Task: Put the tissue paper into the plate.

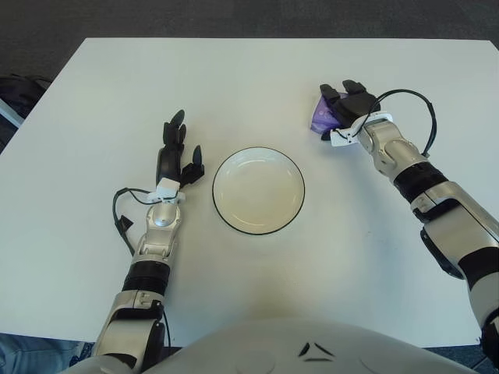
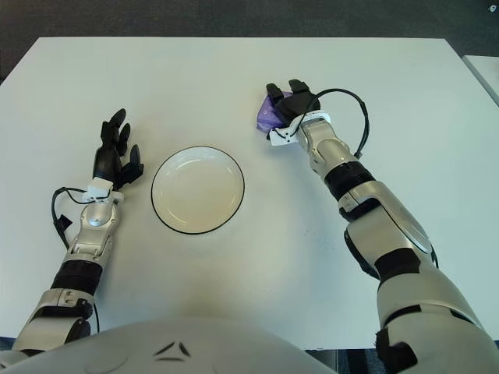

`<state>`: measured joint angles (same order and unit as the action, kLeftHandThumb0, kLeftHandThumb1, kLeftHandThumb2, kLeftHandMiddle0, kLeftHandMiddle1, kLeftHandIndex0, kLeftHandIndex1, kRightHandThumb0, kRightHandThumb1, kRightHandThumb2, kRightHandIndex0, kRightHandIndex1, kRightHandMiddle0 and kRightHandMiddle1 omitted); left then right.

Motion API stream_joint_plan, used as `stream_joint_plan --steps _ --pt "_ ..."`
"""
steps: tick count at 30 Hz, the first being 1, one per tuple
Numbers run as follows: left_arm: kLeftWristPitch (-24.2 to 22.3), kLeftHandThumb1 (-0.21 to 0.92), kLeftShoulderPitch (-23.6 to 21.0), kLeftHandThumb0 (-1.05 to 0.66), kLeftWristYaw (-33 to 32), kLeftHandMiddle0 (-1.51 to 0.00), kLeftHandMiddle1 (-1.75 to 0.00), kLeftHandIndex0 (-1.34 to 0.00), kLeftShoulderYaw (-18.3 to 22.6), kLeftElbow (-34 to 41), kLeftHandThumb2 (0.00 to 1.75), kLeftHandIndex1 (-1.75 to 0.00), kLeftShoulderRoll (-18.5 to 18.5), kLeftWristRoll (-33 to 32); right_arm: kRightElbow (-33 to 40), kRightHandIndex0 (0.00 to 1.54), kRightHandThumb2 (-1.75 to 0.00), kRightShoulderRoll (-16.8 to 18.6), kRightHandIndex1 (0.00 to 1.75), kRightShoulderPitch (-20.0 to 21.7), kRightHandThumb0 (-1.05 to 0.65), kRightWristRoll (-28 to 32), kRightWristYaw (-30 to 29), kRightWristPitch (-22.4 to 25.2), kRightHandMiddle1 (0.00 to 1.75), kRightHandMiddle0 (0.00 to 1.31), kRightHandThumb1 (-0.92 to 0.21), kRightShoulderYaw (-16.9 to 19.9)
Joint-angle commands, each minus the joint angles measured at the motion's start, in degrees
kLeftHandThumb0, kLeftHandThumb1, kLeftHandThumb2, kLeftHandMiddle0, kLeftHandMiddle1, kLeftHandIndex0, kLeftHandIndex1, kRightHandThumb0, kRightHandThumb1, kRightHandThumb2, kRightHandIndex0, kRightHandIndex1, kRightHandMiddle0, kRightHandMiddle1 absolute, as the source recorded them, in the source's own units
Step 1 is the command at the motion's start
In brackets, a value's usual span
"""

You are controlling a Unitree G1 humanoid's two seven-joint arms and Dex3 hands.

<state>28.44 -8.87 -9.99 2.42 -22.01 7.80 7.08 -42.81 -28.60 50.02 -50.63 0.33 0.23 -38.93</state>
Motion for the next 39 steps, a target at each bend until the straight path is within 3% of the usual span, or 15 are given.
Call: stream_joint_plan --steps 1,3,4,5,7,10,16,17,18,20,23,29,39 --pt "0.3 0.92 9.3 -0.67 -0.3 -0.32 -0.01 0.0 -1.7 -8.8 0.79 -0.6 -3.4 0.5 -3.7 0.12 -0.02 1.6 0.09 -7.8 -0.5 -0.7 2.9 -2.8 0.33 0.0 -0.77 -3.2" --pt "0.1 0.92 9.4 -0.67 -0.3 -0.32 -0.01 0.0 -1.7 -8.7 0.79 -0.6 -3.4 0.6 -3.4 0.15 -0.01 1.7 0.12 -7.9 -0.41 -0.6 2.9 -2.8 0.41 0.0 -0.74 -3.1" --pt "-0.1 0.92 9.4 -0.67 -0.5 -0.32 -0.01 0.0 -1.7 -8.6 0.79 -0.6 -3.4 0.6 -2.7 0.18 -0.02 1.8 0.36 -8.1 -0.33 -0.5 3.4 -2.4 0.54 0.0 -0.73 -3.0" --pt "-0.2 0.92 9.5 -0.67 -0.5 -0.32 -0.01 0.0 -1.7 -8.5 0.79 -0.6 -3.4 0.7 -2.1 0.18 -0.24 1.8 0.62 -8.3 -0.27 -0.4 3.7 -2.1 0.68 0.0 -0.62 -3.0" --pt "-0.2 0.92 9.6 -0.67 -0.7 -0.32 0.0 0.0 -1.7 -8.5 0.79 -0.6 -3.4 0.8 -1.3 0.17 -0.59 1.8 0.91 -8.5 -0.22 -0.3 4.8 -1.3 0.84 0.0 -0.45 -2.8" --pt "0.0 0.92 9.5 -0.66 -0.7 -0.32 0.0 0.0 -1.7 -8.6 0.78 -0.6 -3.4 0.8 -0.5 0.17 -0.84 1.8 1.15 -8.7 -0.18 -0.2 6.2 -0.5 1.01 0.0 -0.32 -2.8" --pt "0.1 0.92 9.7 -0.67 -0.5 -0.31 0.0 0.0 -1.6 -8.6 0.79 -0.6 -3.2 0.8 2.7 0.2 -0.95 1.2 1.59 -9.5 -0.21 -0.3 8.8 0.9 1.59 0.0 -0.34 -2.9" --pt "0.1 0.92 9.7 -0.67 -0.5 -0.31 0.0 0.0 -1.6 -8.6 0.79 -0.6 -3.2 0.8 3.0 0.24 -0.93 1.1 1.6 -9.6 -0.09 -0.2 9.0 1.1 1.62 0.02 -0.39 -2.9" --pt "0.1 0.92 9.7 -0.67 -0.5 -0.31 0.0 0.0 -1.6 -8.6 0.79 -0.6 -3.2 0.8 3.3 0.34 -0.86 1.0 1.61 -9.7 0.14 -0.2 9.2 1.2 1.68 0.05 -0.52 -2.9" --pt "0.0 0.92 9.7 -0.67 -0.6 -0.31 0.0 0.0 -1.6 -8.6 0.79 -0.6 -3.1 0.8 3.9 0.39 -0.83 0.9 1.62 -10.0 0.25 -0.3 9.3 1.3 1.71 0.07 -0.58 -2.8" --pt "-0.1 0.92 9.8 -0.67 -0.6 -0.31 0.0 0.0 -1.5 -8.4 0.79 -0.6 -3.1 0.8 5.0 0.42 -0.97 0.6 1.7 -10.4 0.08 -0.5 9.4 1.5 1.68 0.24 -0.55 -2.8" --pt "-0.3 0.92 9.8 -0.67 -0.9 -0.31 0.0 0.0 -1.4 -8.4 0.79 -0.6 -3.0 0.9 6.9 0.48 -1.07 0.0 1.74 -10.9 0.0 -1.3 9.9 1.9 1.56 0.41 -0.47 -3.2" --pt "-0.1 0.92 9.9 -0.65 -1.1 -0.32 0.0 0.0 -1.3 -8.6 0.79 -0.6 -2.7 1.1 9.3 0.54 -1.14 -0.3 1.75 -11.8 -0.01 -0.7 12.0 2.6 1.44 0.56 -0.39 -2.7"
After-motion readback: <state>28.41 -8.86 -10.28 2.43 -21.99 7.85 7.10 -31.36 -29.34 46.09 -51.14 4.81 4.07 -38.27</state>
